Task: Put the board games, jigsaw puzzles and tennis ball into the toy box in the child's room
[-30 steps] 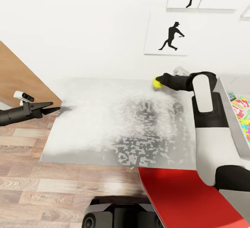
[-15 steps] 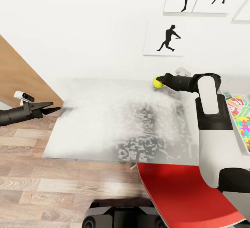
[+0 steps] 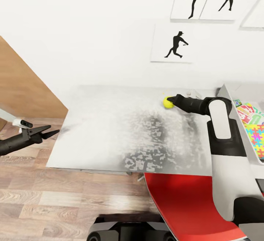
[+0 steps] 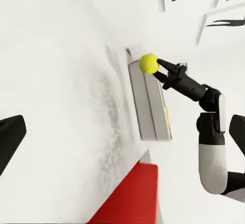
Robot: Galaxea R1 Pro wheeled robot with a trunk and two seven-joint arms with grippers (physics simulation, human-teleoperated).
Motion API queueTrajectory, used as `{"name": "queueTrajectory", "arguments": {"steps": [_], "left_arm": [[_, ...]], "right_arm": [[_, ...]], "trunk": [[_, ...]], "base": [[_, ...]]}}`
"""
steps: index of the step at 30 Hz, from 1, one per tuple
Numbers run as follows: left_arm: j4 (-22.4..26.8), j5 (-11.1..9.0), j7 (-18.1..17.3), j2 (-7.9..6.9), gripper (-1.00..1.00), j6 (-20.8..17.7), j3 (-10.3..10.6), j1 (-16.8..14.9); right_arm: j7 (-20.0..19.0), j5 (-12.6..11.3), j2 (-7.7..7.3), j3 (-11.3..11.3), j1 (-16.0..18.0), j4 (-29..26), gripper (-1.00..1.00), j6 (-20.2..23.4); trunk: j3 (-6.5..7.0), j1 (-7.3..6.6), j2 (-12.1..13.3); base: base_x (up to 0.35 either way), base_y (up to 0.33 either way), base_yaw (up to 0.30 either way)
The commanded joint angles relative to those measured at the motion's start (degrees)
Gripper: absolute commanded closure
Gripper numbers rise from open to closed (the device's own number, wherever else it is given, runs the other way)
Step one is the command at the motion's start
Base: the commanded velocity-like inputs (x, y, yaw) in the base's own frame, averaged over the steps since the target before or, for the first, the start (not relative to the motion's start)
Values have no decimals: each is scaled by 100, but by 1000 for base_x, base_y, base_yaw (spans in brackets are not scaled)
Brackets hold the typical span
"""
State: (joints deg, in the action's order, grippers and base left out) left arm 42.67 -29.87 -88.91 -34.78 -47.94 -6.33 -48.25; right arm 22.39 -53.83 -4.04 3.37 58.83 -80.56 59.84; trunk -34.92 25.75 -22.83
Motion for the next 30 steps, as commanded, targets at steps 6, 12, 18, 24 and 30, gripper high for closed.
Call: {"name": "queueTrajectory", "arguments": {"steps": [6,12,18,24,30], "left_arm": [[-254,-19,-109,-256,-100,82,7,16],[-778,-21,-109,-229,-100,351,21,205],[-1189,-55,-109,-125,-100,814,1,285],[-1216,-55,-109,-109,-100,874,16,290],[-1217,-24,-109,-71,-100,890,34,294]], "right_arm": [[42,-72,35,49,-60,-6,100,16],[42,-73,88,46,-66,52,100,16],[57,-75,102,32,-109,-1,100,16],[48,-75,98,38,-153,-4,100,16],[35,-70,105,54,-300,338,100,16]], "trunk": [[48,4,-9],[104,4,-9],[159,4,-9],[214,4,-9],[270,4,-9]], "base": [[0,0,-58],[0,0,-85],[0,0,-86],[0,0,-86],[0,0,-86]]}}
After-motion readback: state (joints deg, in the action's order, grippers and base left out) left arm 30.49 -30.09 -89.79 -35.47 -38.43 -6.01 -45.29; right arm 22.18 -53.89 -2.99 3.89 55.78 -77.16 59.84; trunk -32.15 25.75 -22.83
